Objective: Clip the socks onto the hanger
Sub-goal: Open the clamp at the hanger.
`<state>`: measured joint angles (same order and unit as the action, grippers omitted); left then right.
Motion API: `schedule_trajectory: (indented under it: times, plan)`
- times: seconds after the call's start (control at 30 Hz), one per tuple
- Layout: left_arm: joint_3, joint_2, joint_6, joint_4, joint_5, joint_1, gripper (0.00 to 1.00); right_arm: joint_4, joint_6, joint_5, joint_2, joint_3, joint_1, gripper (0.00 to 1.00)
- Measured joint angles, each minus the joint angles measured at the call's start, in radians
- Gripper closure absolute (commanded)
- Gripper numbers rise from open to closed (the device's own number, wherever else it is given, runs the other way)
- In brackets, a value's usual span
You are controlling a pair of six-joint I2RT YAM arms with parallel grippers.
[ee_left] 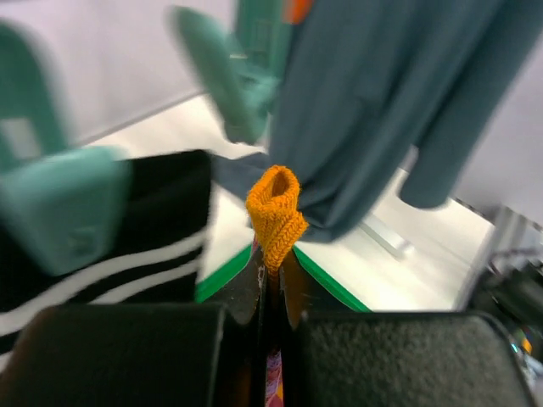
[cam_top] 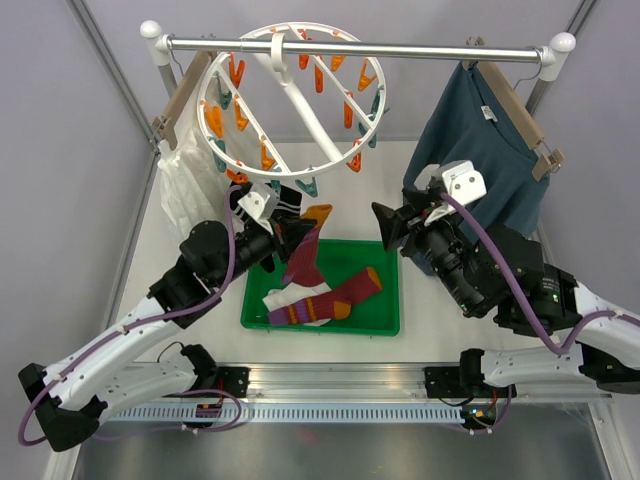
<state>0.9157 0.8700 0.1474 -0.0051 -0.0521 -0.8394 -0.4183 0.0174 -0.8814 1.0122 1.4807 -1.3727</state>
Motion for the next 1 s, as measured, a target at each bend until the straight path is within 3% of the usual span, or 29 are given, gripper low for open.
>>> schedule_trajectory:
  times: [0.17,0.37,0.53,0.73,1.0]
  plan:
    - [0.000,-0.002,0.027,-0.008,0.171,0.000,0.98,0.049,0.056,-0.007,0.034,0.007,0.039,0.38]
    - [0.005,-0.006,0.055,-0.051,0.354,0.000,0.98,0.031,0.056,0.208,0.109,0.010,0.265,0.37]
    - [0.023,-0.026,0.066,-0.094,0.471,0.000,0.98,0.041,0.069,0.370,0.094,-0.023,0.330,0.34]
    - [0.038,-0.056,0.069,-0.114,0.545,0.000,0.98,0.082,0.099,0.568,0.078,-0.072,0.385,0.33]
    - [0.041,-0.065,0.069,-0.128,0.571,0.000,0.98,0.184,0.134,0.686,0.072,-0.173,0.388,0.35]
